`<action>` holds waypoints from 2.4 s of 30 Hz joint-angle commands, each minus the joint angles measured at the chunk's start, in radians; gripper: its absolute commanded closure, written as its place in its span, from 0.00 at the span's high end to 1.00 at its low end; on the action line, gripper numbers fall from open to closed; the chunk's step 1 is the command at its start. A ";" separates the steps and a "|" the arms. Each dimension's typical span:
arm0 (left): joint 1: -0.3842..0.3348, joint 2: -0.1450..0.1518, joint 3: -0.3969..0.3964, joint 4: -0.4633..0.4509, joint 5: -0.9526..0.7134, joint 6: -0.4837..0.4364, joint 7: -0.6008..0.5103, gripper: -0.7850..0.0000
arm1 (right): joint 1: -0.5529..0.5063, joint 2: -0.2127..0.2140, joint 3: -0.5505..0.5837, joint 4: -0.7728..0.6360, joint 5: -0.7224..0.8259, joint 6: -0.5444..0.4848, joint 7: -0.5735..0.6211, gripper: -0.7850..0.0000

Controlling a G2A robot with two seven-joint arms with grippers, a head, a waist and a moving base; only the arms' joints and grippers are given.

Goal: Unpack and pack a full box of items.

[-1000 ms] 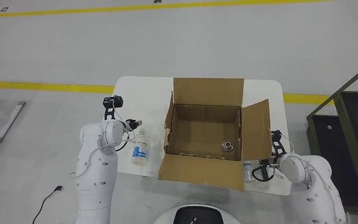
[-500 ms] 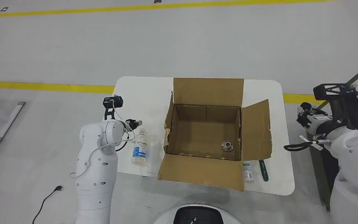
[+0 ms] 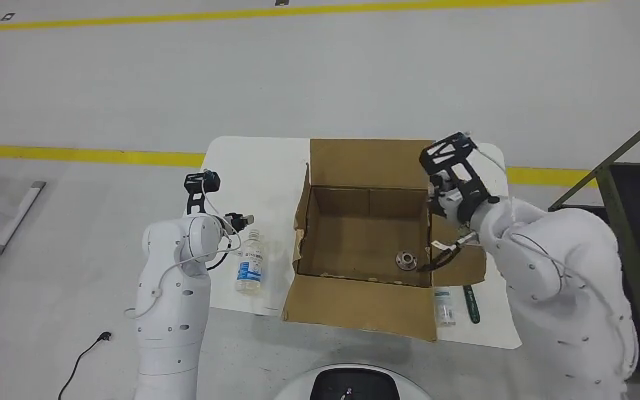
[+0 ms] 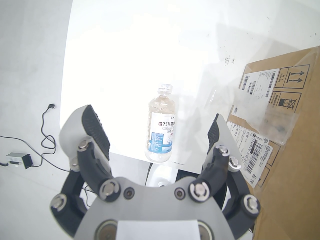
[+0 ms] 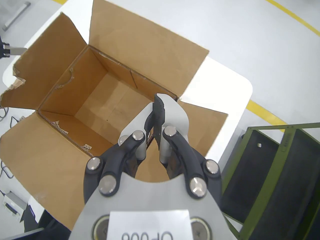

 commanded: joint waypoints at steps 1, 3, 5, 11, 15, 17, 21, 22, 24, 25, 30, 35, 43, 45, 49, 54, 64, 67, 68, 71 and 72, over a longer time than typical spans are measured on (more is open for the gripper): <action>0.000 0.000 0.000 0.000 0.000 0.000 0.000 1.00 | 0.026 -0.004 -0.069 0.043 -0.047 0.011 0.021 0.00; 0.000 0.000 0.000 0.000 0.000 0.000 0.000 1.00 | 0.040 -0.010 -0.110 0.074 -0.070 0.059 0.051 0.00; 0.000 0.000 0.000 0.000 0.000 0.000 0.000 1.00 | 0.044 -0.014 -0.133 0.093 -0.088 0.101 0.082 0.00; 0.000 0.000 0.000 0.000 0.000 0.000 0.000 1.00 | 0.042 -0.023 -0.177 0.141 -0.135 0.180 0.123 0.00; 0.000 0.000 0.000 0.000 0.000 0.000 0.000 1.00 | 0.042 -0.023 -0.177 0.141 -0.135 0.180 0.123 0.00; 0.000 0.000 0.000 0.000 0.000 0.000 0.000 1.00 | 0.042 -0.023 -0.177 0.141 -0.135 0.180 0.123 0.00; 0.000 0.000 0.000 0.000 0.000 0.000 0.000 1.00 | 0.042 -0.023 -0.177 0.141 -0.135 0.180 0.123 0.00; 0.000 0.000 0.000 0.000 0.000 0.000 0.000 1.00 | 0.042 -0.023 -0.177 0.141 -0.135 0.180 0.123 0.00; 0.000 0.000 0.000 0.000 0.000 0.000 0.000 1.00 | 0.042 -0.023 -0.177 0.141 -0.135 0.180 0.123 0.00; 0.000 0.000 0.000 0.000 0.000 0.000 0.000 1.00 | 0.042 -0.023 -0.177 0.141 -0.135 0.180 0.123 0.00; 0.000 0.000 0.000 0.000 0.000 0.000 0.000 1.00 | 0.031 -0.026 -0.215 0.181 -0.134 0.133 0.066 0.00; 0.000 0.000 0.000 0.000 0.000 0.000 0.000 1.00 | 0.090 -0.047 -0.321 0.270 -0.190 0.151 0.069 0.00; 0.000 0.000 0.000 0.000 0.000 0.000 0.000 1.00 | 0.205 -0.104 -0.506 0.461 -0.302 0.228 0.107 0.00; 0.000 0.000 0.000 0.000 0.000 0.000 0.000 1.00 | 0.226 -0.123 -0.555 0.511 -0.308 0.248 0.107 0.00; 0.000 0.000 0.000 0.000 0.000 0.000 0.000 1.00 | 0.256 -0.163 -0.625 0.583 -0.285 0.298 0.101 0.00; 0.000 0.000 0.000 0.000 0.000 0.000 0.000 1.00 | 0.268 -0.195 -0.653 0.632 -0.268 0.350 0.107 0.00; 0.000 0.000 0.000 0.000 0.000 0.000 0.000 1.00 | 0.235 -0.220 -0.608 0.685 -0.296 0.346 0.138 0.00; 0.000 0.000 0.000 0.000 0.000 0.000 0.000 1.00 | 0.225 -0.224 -0.582 0.703 -0.331 0.342 0.143 0.13; 0.000 0.000 0.000 0.000 0.000 0.000 0.000 1.00 | 0.222 -0.226 -0.577 0.711 -0.340 0.342 0.143 0.14; 0.000 0.000 0.000 0.000 0.000 0.000 0.000 1.00 | 0.217 -0.231 -0.563 0.733 -0.364 0.342 0.143 0.29; 0.000 0.000 0.000 0.000 0.000 0.000 0.000 1.00 | 0.218 -0.233 -0.561 0.743 -0.377 0.342 0.143 0.31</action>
